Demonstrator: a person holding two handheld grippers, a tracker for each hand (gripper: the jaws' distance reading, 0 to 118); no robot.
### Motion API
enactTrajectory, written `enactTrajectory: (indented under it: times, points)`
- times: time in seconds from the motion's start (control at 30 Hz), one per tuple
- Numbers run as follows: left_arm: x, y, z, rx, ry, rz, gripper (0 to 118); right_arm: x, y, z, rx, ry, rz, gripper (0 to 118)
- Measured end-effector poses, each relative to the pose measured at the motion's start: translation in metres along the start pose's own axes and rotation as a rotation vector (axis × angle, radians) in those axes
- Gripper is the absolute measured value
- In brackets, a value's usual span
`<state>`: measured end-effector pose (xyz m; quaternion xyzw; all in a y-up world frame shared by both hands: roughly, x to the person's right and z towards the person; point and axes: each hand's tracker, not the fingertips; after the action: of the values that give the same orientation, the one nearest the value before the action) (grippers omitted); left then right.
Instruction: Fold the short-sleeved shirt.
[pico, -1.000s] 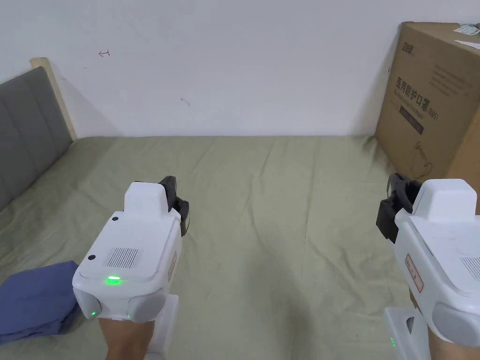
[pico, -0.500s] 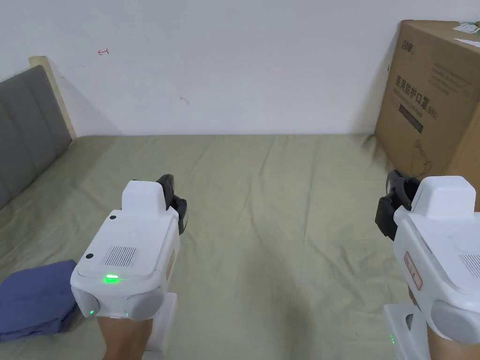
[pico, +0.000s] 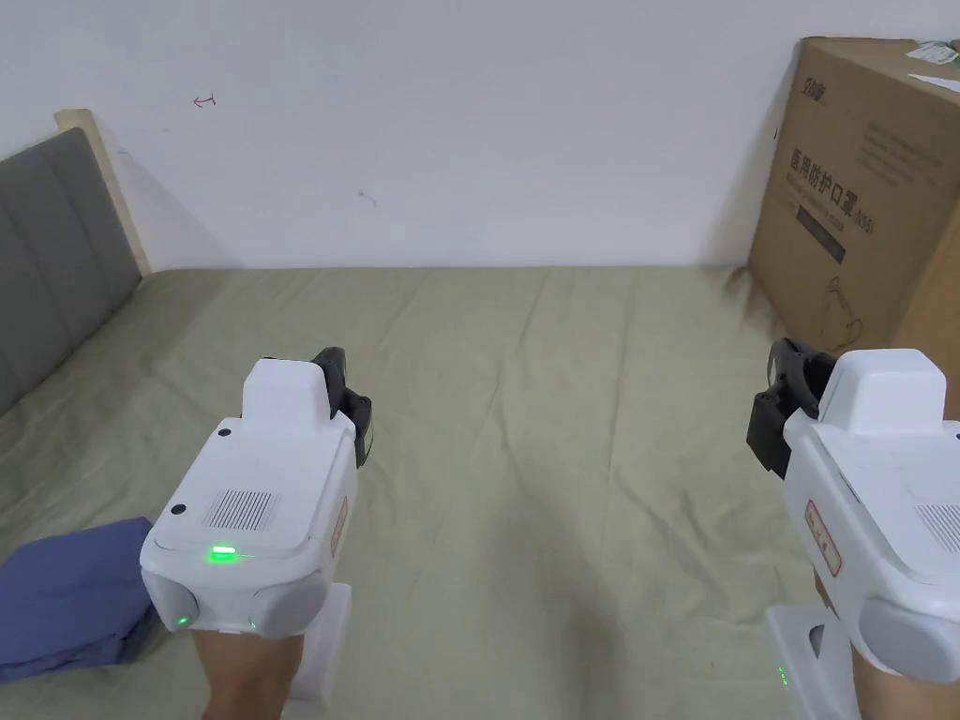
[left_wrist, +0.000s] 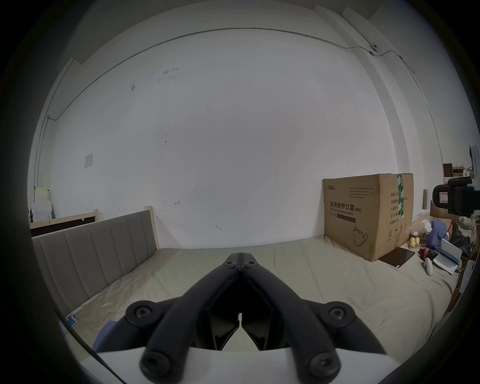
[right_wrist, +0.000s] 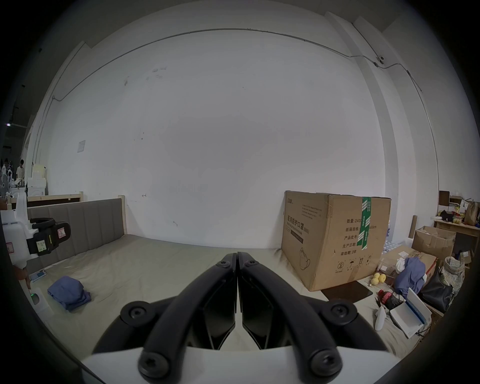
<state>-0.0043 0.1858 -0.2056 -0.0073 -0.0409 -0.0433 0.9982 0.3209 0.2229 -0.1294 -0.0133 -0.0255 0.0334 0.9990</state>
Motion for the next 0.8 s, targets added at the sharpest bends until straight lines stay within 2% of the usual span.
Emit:
enactTrajectory:
  times: [0.5,0.57,0.6,0.63,0.7,0.73,0.77,0.8]
  points:
    - [-0.0023,0.0,0.0006,0.004,0.008,-0.001,0,0.0005,-0.0026,-0.0018,-0.003,0.001,-0.002,2]
    - [-0.0028,-0.0003,0.0,0.0,0.016,0.0,8,0.0003,-0.0018,-0.0018,-0.012,-0.008,-0.007,4]
    - [-0.003,-0.0004,0.0,0.002,0.02,0.0,14,0.0002,-0.0009,-0.0015,-0.017,-0.005,-0.011,9]
    - [-0.0035,-0.0005,0.0002,0.004,0.021,0.002,27,0.0005,-0.0006,-0.0012,-0.019,-0.003,-0.014,21]
    - [-0.0047,0.0001,-0.0005,-0.003,0.022,0.006,65,0.0016,-0.0007,-0.0006,-0.021,0.009,-0.022,54]
    - [-0.0047,0.0002,-0.0014,-0.007,0.026,0.007,86,0.0016,-0.0007,-0.0008,-0.024,0.008,-0.022,78]
    - [-0.0047,0.0001,-0.0019,-0.008,0.031,0.007,101,0.0013,-0.0008,-0.0008,-0.025,0.011,-0.023,92]
    - [-0.0047,0.0001,-0.0017,-0.004,0.045,0.007,111,0.0012,-0.001,-0.0005,-0.021,0.009,-0.021,101]
